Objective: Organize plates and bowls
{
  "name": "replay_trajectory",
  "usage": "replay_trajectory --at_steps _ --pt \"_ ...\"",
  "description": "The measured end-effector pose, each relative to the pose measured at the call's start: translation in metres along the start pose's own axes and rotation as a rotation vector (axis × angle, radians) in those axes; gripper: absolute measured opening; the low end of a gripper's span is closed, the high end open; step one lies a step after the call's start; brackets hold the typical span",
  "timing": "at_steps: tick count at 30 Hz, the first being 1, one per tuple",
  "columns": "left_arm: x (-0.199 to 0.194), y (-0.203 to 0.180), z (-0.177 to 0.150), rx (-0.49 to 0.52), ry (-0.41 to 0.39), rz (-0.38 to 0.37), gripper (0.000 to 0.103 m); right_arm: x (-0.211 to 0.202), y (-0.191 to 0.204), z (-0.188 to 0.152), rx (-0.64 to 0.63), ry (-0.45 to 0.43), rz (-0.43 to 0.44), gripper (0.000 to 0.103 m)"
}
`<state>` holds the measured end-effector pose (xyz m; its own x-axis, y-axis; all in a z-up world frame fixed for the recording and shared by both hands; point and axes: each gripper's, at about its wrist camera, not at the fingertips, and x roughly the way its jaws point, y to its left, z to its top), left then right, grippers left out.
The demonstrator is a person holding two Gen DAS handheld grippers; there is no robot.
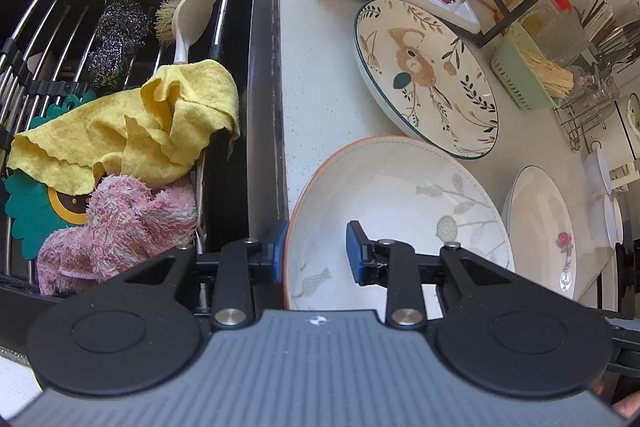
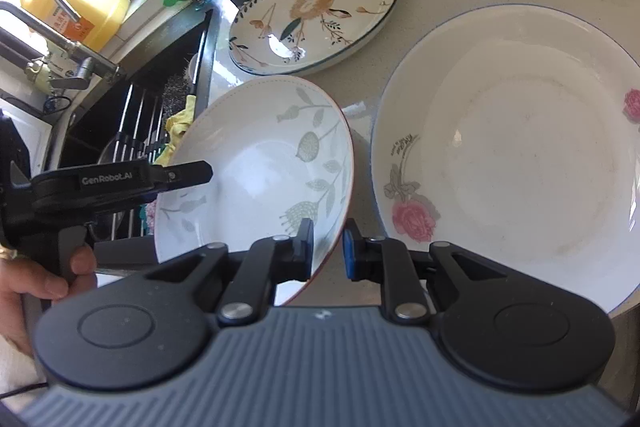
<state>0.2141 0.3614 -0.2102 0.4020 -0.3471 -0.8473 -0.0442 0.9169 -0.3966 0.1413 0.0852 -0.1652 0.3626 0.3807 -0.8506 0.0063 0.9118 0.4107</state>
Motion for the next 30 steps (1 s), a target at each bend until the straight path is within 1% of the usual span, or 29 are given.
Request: replay_trajectory --at_steps 5,15,19,23,27,30 --pt "-0.008 0.002 0.001 -0.026 -0.005 -0.031 0.034 -0.010 0.000 0.002 0.002 -0.009 0.040 0.019" --pt "-0.034 -0.014 -0.008 -0.044 -0.030 -0.068 0.034 -0.040 -0.006 0.000 0.011 -0.032 0.087 0.019" --pt "-0.049 -0.026 -0.009 -0.064 -0.052 -0.084 0.034 -0.052 -0.011 0.004 0.007 -0.038 0.107 0.019" --pt "-0.059 -0.042 -0.008 -0.084 -0.077 -0.090 0.034 -0.067 -0.016 0.007 -0.024 -0.055 0.124 0.019" --pt "-0.061 -0.062 -0.006 -0.109 -0.098 -0.093 0.034 -0.077 -0.032 0.014 -0.016 -0.058 0.141 0.019" --pt "-0.059 -0.079 -0.006 -0.105 -0.105 -0.094 0.034 -0.085 -0.044 0.017 -0.016 -0.056 0.147 0.019"
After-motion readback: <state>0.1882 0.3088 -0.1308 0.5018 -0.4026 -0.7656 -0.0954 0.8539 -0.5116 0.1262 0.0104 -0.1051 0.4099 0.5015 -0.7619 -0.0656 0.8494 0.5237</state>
